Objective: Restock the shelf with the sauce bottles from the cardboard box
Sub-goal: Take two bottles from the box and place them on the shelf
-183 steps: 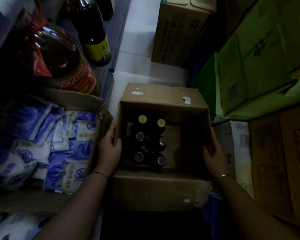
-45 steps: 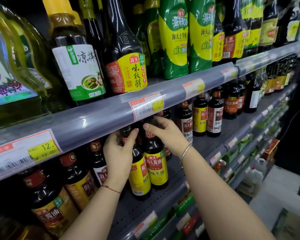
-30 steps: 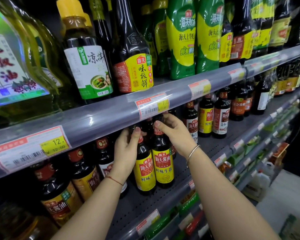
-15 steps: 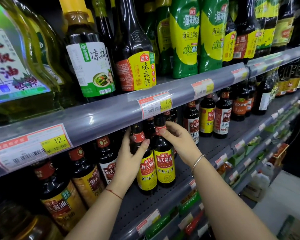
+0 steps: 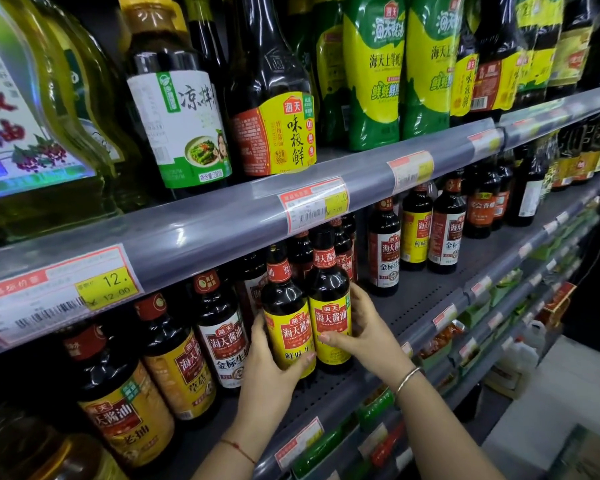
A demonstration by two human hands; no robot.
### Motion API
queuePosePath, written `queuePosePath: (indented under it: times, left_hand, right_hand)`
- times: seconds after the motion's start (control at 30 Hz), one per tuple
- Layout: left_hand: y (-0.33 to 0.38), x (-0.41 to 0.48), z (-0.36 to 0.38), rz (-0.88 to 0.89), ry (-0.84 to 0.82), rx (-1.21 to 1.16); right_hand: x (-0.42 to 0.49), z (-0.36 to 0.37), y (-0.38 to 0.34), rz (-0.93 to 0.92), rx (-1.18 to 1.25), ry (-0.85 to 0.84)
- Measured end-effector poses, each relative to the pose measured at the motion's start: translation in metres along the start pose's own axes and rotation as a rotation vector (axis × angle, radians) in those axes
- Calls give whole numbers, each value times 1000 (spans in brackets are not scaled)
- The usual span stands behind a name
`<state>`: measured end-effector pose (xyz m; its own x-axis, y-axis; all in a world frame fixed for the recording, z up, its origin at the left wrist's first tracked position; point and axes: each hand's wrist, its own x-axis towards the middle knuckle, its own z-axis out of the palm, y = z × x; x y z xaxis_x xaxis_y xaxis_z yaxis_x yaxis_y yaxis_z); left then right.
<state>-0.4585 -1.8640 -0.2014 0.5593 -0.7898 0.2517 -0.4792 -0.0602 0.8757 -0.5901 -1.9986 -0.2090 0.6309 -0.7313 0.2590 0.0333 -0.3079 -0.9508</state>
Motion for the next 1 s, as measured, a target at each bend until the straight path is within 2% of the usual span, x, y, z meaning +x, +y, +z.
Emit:
queuePosePath:
  times: [0.3, 0.7, 1.0]
  left_hand:
    - [3, 9, 17, 16, 30, -10]
    - [34, 48, 108, -4, 2, -166]
    - [46, 71, 156, 5, -2, -173]
  right_hand:
    - [4, -15, 7, 16, -27, 78]
    - [28, -108, 20, 54, 14, 85]
    - [44, -155, 32, 73, 4, 117]
